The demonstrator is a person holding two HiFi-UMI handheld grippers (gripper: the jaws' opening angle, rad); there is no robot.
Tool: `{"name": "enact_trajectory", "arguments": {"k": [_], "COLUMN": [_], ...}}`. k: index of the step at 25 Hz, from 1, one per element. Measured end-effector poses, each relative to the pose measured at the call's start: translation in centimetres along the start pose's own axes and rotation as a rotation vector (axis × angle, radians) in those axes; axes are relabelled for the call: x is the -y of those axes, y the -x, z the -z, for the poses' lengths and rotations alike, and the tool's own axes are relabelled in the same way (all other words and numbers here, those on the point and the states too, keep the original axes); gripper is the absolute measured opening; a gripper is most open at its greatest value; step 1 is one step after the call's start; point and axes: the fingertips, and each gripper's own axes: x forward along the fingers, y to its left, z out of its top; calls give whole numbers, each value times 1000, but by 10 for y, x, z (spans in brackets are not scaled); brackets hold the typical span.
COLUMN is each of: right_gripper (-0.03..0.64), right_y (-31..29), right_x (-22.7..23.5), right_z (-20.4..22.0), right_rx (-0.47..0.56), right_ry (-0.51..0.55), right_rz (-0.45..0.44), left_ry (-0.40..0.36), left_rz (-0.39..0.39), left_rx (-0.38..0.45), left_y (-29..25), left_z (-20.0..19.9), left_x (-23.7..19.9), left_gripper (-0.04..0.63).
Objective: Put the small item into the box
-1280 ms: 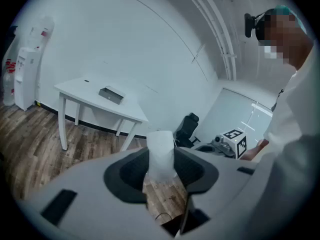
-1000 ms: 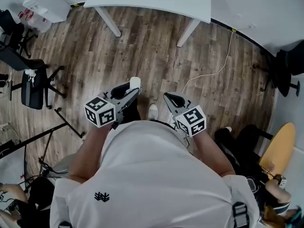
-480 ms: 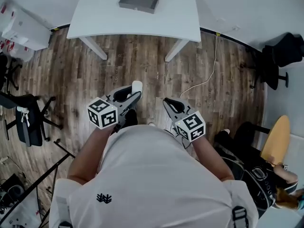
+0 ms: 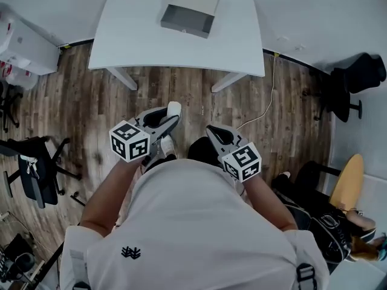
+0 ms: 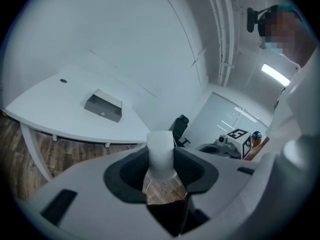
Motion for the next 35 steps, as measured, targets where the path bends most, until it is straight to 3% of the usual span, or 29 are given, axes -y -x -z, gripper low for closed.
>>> {"name": "enact_trajectory", "arguments": {"k": [9,20,35], "right_gripper": [6,8,8], "right_y": [-43,-92,-97], "right_x": [51,146,253], "right_z": [-37,-106,-104], "right_rx": [9,28,13], "right_ry": [7,62,-46], "right_rz": [-54,-174,-205], "left_ry": [4,-2,-21], "left_rz": [-82,-204,-376], "left_rx": [38,37,-80], "left_y": [-21,-89,-186], "left_z": [-52,-132,-187], "left_x": [-55,-122,-226], "left_gripper": [164,164,164]}}
